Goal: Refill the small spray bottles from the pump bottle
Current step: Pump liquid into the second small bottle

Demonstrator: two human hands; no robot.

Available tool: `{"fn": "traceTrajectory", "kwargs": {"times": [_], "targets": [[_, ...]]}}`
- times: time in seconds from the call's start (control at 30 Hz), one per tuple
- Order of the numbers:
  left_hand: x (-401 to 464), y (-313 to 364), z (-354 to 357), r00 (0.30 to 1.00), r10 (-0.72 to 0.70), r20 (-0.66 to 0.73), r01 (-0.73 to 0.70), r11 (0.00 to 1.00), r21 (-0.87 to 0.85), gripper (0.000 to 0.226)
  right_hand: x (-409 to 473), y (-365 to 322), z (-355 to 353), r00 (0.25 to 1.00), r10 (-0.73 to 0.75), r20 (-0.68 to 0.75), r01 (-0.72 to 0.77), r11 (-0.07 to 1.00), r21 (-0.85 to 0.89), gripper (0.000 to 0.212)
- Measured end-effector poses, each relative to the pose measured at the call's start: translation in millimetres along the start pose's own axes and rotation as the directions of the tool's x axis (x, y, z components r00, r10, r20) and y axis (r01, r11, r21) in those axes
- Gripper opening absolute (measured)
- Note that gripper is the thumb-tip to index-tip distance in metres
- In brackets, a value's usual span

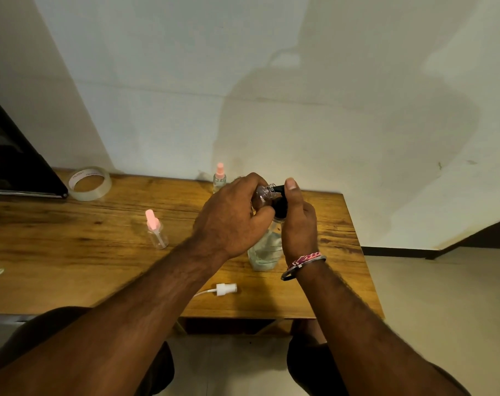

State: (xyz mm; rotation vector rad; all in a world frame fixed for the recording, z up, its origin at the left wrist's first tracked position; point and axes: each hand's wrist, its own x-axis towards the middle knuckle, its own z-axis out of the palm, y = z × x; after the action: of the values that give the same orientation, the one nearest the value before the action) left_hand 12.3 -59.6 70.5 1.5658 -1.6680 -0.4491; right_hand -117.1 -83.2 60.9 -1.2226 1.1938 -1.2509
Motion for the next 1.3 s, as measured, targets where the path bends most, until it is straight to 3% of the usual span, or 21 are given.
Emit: {"fn": "traceTrajectory", "kwargs": {"times": [0.23, 0.5, 0.67, 0.9, 1.3], "targets": [[-0.9, 0.4, 1.5, 1.0, -0.011, 0.005, 0.011, 1.0, 0.014, 0.029, 1.7, 0.7, 0.1, 0.999, -0.011, -0.037, 0.01, 1.0, -0.021, 0.04], [-1.8, 0.9, 4.4, 1.0, -0.022, 0.012, 0.022, 1.0, -0.016, 0.031, 1.8, -0.8, -0.6, 0.999, -0.017, -0.04, 0.016, 0.999, -0.04, 0.04], [-0.3, 1.8, 2.1, 1.0, -0.019, -0.018, 0.019, 0.999, -0.038, 0.024, -0.2, 1.8, 0.0, 0.999, -0.044, 0.014, 0.044, 0.999, -0.027, 0.064], [0.1, 4.2, 0.2, 1.0, -0.023, -0.012, 0.023, 0.998, -0.051, 0.024, -0.2, 0.8, -1.3, 0.999, -0.022, 0.044, 0.024, 0.999, -0.041, 0.064], [-0.1, 3.7, 5.1, 1.0, -0.029, 0.002, 0.029, 1.0, -0.011, 0.035, -2.7, -7.7, -3.8, 1.0, 0.025, -0.007, -0.025, 1.0, -0.002, 0.04]]}}
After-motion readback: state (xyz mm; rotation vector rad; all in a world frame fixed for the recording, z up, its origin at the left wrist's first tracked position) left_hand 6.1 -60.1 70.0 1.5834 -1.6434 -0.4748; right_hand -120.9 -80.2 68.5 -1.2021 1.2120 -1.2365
